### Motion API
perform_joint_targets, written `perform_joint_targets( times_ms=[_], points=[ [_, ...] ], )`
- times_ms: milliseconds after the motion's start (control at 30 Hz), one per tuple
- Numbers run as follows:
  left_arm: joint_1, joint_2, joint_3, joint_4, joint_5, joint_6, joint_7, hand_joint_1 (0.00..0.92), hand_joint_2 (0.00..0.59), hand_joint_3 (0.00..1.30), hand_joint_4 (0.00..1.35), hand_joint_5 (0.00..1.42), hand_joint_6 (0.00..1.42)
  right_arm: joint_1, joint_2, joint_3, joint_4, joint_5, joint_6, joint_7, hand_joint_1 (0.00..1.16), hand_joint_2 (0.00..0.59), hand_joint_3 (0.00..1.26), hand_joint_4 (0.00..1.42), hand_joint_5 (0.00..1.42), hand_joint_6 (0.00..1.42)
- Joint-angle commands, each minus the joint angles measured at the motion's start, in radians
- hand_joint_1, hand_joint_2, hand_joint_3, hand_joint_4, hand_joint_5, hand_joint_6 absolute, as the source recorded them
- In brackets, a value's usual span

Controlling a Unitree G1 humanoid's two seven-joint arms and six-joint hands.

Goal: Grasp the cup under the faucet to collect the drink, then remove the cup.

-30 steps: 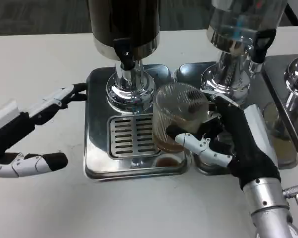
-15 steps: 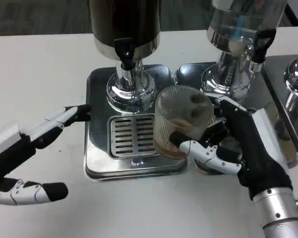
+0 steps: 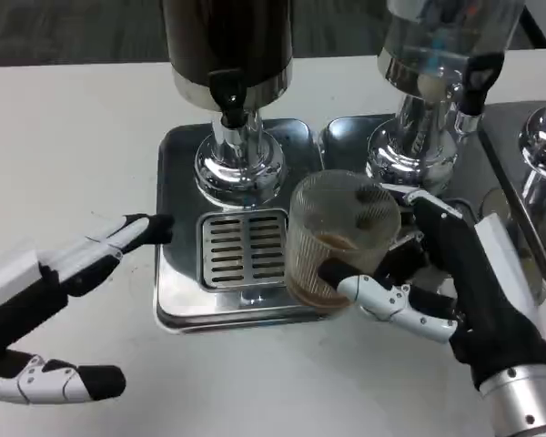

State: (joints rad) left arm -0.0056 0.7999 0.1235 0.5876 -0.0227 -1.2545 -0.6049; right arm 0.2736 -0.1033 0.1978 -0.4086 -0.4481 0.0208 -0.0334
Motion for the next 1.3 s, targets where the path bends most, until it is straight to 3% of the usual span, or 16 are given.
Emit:
perform_joint_targets(
  times_ms=[33,1300],
  points=[
    [0.028,0.023,-0.016,-0.03,-0.013,-0.004,0.011,0.0,0.082,0.0,0.0,0.0,0.13,0.022,0.0,-0.003,-0.051,0.009,-0.013,0.0,0.63,0.267,0.57,0.71,0.75,0.79],
    [0.122,0.022,-0.026,-0.109,0.006,0.004,0.026,0.0,0.075,0.0,0.0,0.0,0.14,0.086,-0.007,-0.012,-0.122,0.022,-0.015,0.018,0.63,0.271,0.59,0.72,0.77,0.81]
  ],
)
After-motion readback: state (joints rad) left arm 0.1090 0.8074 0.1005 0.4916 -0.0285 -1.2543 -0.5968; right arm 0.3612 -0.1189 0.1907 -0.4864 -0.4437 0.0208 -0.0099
